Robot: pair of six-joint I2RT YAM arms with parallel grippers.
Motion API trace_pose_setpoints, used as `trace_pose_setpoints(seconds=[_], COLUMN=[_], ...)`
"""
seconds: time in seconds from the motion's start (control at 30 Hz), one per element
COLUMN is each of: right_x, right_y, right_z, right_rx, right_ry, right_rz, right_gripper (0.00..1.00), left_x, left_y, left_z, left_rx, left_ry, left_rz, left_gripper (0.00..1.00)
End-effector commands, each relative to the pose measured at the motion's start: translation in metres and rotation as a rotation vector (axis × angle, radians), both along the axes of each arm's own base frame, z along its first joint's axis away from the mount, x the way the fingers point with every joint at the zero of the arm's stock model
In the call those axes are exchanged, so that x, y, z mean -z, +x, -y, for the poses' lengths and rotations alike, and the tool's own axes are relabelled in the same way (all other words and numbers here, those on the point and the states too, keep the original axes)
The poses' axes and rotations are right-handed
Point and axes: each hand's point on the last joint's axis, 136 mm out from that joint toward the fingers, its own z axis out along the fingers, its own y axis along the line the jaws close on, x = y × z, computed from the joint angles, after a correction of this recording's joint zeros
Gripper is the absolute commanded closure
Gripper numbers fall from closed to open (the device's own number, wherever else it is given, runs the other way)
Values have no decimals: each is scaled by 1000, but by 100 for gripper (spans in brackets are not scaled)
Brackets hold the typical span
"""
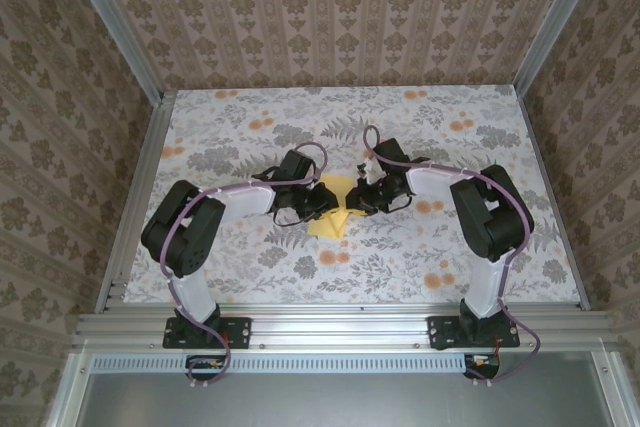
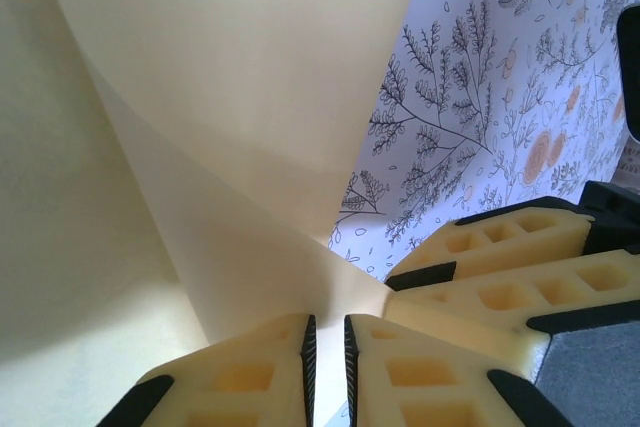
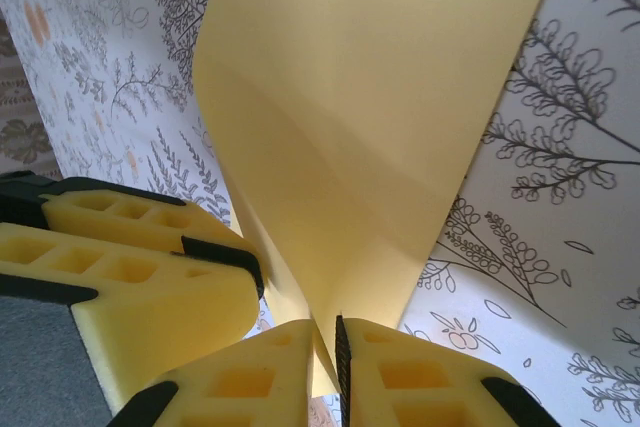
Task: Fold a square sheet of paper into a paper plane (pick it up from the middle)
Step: Fold the triangle a second time at the center of the table.
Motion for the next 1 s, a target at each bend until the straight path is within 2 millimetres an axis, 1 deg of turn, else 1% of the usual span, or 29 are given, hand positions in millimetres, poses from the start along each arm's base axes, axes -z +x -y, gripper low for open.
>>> trace_pose_setpoints(seconds=[0.0,0.1,0.2,0.27,0.37,0.5,0.73,0.97], right_x=[-1,5,9,11,13,16,17,20], right_y=[3,5,7,9,11,15,21,25], right_z=[-6,0,4,6,7,8,7,5], right_rx=[-20,-28,-41,-53,-68,-82,-97,-114], right_ry=[13,-41,-83,-101,-119,-138,-147,-157], right_rz=[6,20,30,40,52,60,80,83], right_gripper=[91,96,98,99,99,99,99,98], left_x=[-3,-6,-2,5,14,20,22,24], left_y=[2,1,-5,-11,-16,-21,-24,-26], left_z=[1,-2,-8,-11,-15,-21,-24,-27], left_rx=[-3,-10,-26,-32,-36,-23,10,25], left_ry=[7,10,8,11,30,75,115,135], left_rz=[7,25,23,8,-10,-19,-21,-24], left_gripper=[78,67,60,58,59,64,72,75])
